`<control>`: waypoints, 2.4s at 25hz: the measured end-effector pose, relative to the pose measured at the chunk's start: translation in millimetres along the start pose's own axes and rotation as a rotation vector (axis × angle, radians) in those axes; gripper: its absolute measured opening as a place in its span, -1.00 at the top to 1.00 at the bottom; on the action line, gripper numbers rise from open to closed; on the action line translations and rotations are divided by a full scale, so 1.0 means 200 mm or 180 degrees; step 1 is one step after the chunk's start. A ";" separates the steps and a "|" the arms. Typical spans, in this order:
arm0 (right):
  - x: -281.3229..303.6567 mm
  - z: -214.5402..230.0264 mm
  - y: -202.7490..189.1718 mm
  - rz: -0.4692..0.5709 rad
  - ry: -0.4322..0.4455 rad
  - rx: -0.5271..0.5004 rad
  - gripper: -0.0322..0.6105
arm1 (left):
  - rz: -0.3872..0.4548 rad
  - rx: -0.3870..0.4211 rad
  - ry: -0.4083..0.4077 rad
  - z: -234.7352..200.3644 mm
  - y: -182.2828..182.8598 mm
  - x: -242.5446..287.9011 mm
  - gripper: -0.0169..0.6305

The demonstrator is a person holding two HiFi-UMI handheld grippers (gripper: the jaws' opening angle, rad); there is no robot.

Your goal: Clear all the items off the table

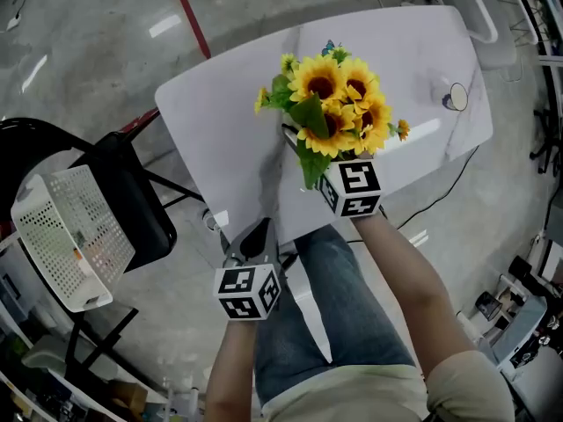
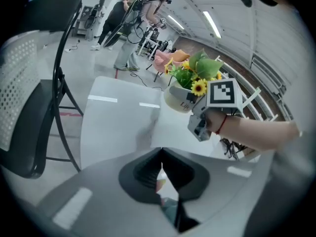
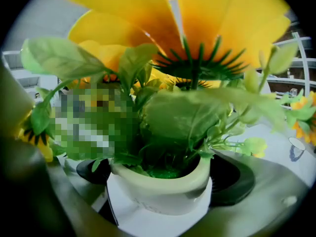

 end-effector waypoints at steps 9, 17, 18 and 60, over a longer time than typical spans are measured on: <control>0.03 -0.50 0.10 0.0044 0.0424 -0.0248 -0.96 | 0.0216 -0.0247 0.0173 -0.31 -0.05 -0.26 0.92; 0.07 -0.94 0.15 0.0062 0.0949 -0.0517 -0.96 | 0.0353 -0.0437 0.0348 -0.55 -0.09 -0.46 0.92; 0.08 -0.99 0.15 0.0061 0.1021 -0.0549 -0.96 | 0.0372 -0.0454 0.0365 -0.57 -0.09 -0.48 0.92; 0.63 -2.20 -0.02 -0.0165 0.2506 -0.1905 -0.96 | 0.0587 -0.1179 0.0670 -1.16 -0.25 -0.76 0.92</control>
Point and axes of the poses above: the fingertips, and each gripper's own axes: x forward along the fingers, z to its right, y out of its top, the point moved 10 cm from there along -x, backward along the fingers, and after that the axes turned 3 degrees about -x, right-handed, at the moved point
